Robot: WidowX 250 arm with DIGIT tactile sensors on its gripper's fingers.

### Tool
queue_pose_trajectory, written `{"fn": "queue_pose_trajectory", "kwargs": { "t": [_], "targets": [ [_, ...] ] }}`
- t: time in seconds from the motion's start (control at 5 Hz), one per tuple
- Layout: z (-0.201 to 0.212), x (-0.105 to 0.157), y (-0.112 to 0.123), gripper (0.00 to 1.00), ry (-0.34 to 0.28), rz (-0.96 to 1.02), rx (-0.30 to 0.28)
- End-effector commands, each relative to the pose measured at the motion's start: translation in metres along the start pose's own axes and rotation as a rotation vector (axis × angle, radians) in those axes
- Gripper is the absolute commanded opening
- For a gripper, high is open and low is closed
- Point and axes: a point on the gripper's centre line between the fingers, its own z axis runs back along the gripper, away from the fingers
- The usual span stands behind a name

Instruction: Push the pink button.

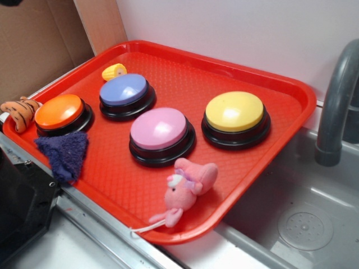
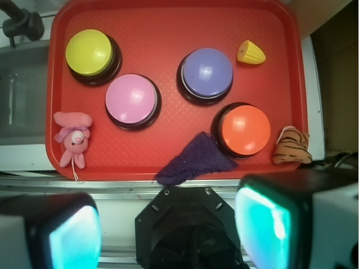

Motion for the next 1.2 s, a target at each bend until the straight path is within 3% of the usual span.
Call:
{"fn": "queue_pose_trajectory", "kwargs": {
  "t": [0.0, 0.2, 0.4, 0.6, 0.8, 1.0],
  "targets": [
    [0.0, 0.0, 0.0, 1.0, 0.0, 0.0, 0.0],
    [-0.045, 0.037, -0.038, 1.0, -0.039, -0.163, 0.136],
    [-0.081, 0.063, -0.048, 1.0, -0.145, -0.277, 0.13],
    [-0.116, 0.083, -0.054, 1.0, -0.122, -0.326, 0.117],
    [-0.118, 0.081, -0.047, 1.0, -0.156, -0.307, 0.024],
    [-0.118, 0.081, -0.047, 1.0, -0.156, -0.307, 0.024]
  ]
}}
